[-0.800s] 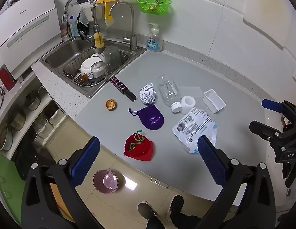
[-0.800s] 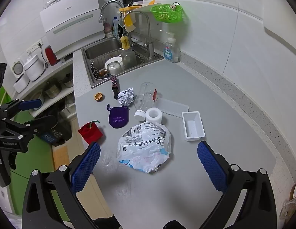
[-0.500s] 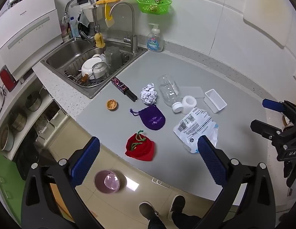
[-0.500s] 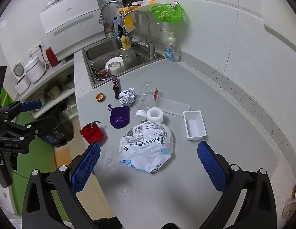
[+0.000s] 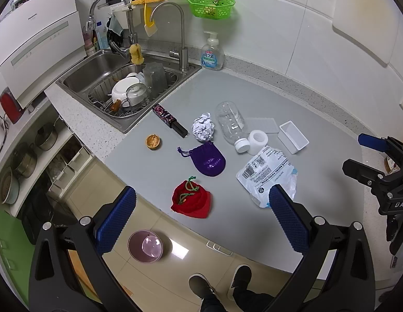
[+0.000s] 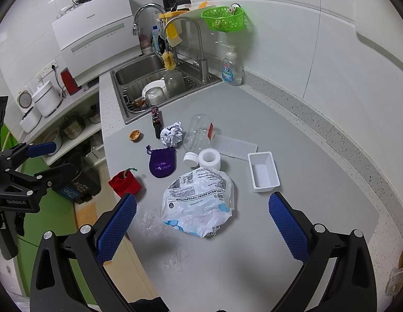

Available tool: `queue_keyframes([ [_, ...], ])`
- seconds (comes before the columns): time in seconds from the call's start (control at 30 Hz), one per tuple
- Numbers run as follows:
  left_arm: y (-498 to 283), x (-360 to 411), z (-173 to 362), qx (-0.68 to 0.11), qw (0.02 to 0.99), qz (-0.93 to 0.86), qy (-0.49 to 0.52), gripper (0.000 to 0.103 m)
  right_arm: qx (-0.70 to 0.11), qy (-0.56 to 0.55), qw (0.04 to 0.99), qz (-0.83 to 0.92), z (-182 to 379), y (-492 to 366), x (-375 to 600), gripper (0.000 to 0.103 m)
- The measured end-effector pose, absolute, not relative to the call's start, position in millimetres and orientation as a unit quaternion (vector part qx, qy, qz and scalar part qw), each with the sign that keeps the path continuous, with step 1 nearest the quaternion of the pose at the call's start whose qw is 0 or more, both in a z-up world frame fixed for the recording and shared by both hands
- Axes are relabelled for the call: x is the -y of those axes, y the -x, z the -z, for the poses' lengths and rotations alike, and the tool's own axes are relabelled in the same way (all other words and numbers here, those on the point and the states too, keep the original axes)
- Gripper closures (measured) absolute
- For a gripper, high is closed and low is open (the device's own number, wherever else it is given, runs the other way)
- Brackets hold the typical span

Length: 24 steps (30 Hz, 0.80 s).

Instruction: Collect trash

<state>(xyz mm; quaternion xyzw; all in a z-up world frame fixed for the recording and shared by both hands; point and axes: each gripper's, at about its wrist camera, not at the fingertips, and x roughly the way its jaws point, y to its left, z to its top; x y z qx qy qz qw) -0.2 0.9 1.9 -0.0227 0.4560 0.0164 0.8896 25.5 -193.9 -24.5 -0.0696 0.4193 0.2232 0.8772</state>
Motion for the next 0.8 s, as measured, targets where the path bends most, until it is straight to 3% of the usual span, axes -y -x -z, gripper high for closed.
queue_keyframes([
  [0.8,0.9,1.2,-1.0,-0.456,0.89,-0.017,0.023,0.003,-0.422,0.07,0.878,-0.215,27.3,-29.1,197.0,0.005],
])
